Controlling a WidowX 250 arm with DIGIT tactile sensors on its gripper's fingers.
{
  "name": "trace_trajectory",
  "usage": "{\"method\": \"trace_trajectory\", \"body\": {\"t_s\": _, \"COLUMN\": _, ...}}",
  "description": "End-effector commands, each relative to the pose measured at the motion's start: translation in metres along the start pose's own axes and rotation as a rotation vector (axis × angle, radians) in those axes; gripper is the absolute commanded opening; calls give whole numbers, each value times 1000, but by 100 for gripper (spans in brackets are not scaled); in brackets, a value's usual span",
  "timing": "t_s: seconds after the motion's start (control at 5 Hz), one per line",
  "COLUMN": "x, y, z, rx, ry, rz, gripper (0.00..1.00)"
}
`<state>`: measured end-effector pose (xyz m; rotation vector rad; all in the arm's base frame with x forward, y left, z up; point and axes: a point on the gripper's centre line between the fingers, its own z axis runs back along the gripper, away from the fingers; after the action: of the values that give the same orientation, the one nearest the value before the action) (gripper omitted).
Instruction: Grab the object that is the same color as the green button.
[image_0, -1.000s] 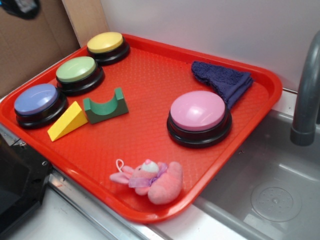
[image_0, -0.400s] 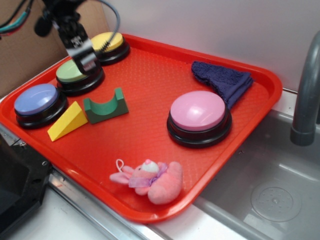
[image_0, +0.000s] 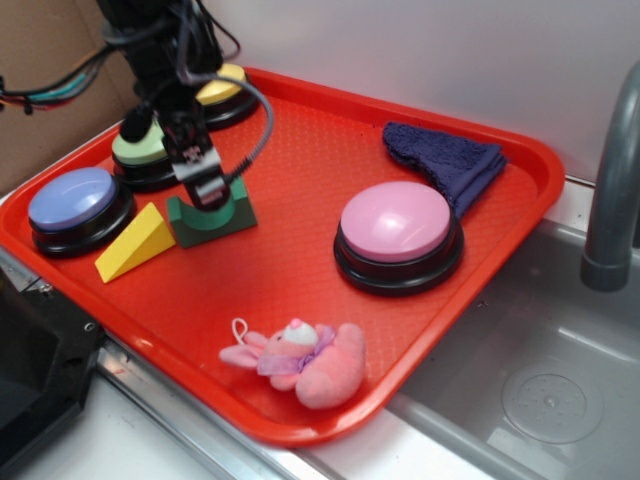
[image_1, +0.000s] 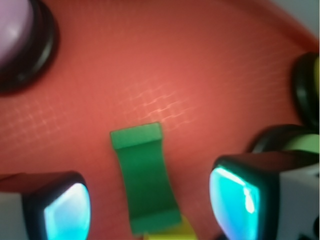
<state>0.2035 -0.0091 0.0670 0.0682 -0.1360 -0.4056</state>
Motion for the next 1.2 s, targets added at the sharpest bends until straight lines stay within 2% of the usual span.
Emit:
{"method": "trace_trajectory", "body": {"t_s": 0.0, "x": 0, "y": -11, "z": -24, "rx": 22, "ry": 10, "rz": -74, "gripper": 100}}
{"method": "trace_trajectory", "body": {"t_s": 0.6, "x": -5, "y": -6, "z": -38, "rx": 39, "ry": 57, "rz": -30, "gripper": 100}}
{"method": "trace_trajectory", "body": {"t_s": 1.0, "x": -5, "y": -6, "z": -47, "rx": -3, "ry": 68, "rz": -27, "gripper": 100}}
